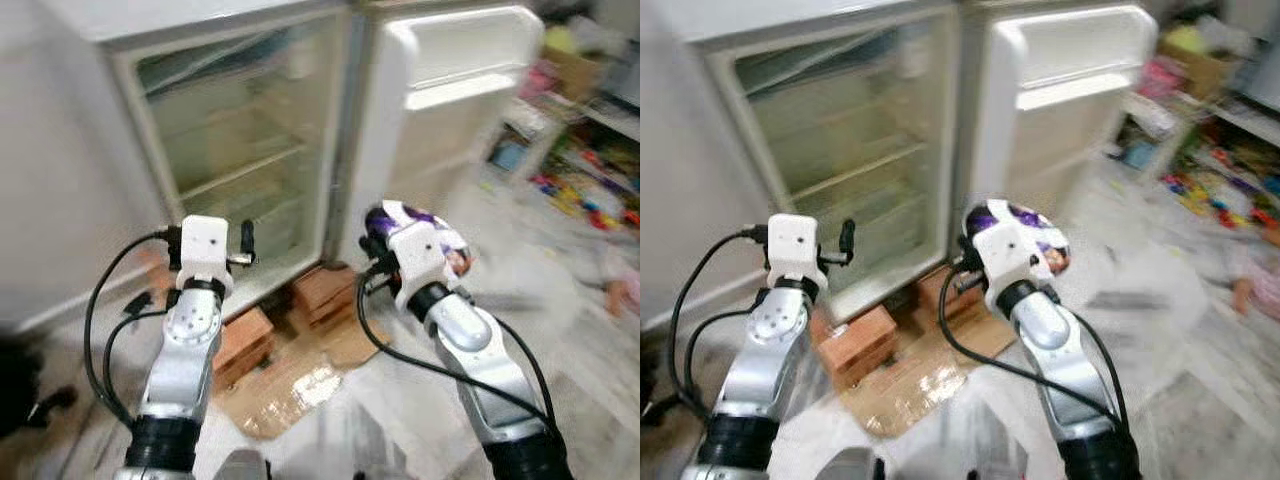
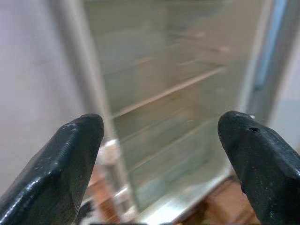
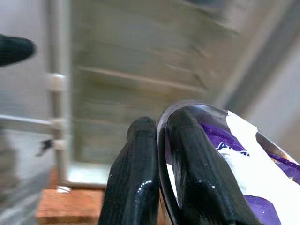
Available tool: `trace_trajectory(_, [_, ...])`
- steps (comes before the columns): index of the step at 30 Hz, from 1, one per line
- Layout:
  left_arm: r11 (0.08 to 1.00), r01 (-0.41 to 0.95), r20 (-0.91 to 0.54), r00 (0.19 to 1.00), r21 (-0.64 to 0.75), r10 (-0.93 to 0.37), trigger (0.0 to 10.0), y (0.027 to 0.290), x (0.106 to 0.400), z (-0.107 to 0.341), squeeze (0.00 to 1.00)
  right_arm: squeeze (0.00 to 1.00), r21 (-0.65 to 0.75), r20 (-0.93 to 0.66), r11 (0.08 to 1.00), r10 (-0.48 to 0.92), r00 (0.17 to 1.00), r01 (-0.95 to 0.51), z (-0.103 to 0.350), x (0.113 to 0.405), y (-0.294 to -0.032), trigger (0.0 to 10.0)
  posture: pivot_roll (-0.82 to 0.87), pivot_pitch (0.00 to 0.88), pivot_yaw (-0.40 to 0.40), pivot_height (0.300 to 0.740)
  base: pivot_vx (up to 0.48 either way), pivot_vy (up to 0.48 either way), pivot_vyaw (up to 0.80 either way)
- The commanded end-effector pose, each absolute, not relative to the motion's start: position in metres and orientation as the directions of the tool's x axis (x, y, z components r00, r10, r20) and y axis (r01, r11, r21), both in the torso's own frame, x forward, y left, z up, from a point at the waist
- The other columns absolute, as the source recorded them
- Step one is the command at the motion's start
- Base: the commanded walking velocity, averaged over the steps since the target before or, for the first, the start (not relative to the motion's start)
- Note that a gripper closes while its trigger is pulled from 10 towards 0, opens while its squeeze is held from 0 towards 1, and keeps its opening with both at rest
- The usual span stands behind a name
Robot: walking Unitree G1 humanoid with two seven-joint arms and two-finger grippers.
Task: Restocking fridge
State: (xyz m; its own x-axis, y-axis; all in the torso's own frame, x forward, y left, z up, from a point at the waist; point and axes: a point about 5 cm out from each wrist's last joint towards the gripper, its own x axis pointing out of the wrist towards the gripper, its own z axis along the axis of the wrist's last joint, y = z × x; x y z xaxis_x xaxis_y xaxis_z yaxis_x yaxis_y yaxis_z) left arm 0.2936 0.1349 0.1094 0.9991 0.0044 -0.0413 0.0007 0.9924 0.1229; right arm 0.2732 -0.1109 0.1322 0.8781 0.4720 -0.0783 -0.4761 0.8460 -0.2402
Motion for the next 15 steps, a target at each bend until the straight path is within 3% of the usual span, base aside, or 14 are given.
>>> trace_trajectory(1, [0.993, 0.023, -0.052, 0.999, 0.116, -0.017, 10.0, 0.124, 0.293, 0.109, 0.0, 0.0, -0.281, -0.05, 0.837, 0.476, 0.878, -0.469, 0.139, 0.274, -0.116, 10.0, 0.01, 0.0, -0.044, 0.74, 0.0, -0.465, 0.79])
trace_trajectory(15, [0.99, -0.038, -0.125, 0.991, 0.133, 0.055, 10.0, 0.131, 0.286, 0.095, 0.0, 0.0, -0.312, -0.047, 0.787, 0.547, 0.836, -0.532, 0.139, 0.271, -0.108, 10.0, 0.01, 0.0, -0.047, 0.74, 0.0, -0.474, 0.8])
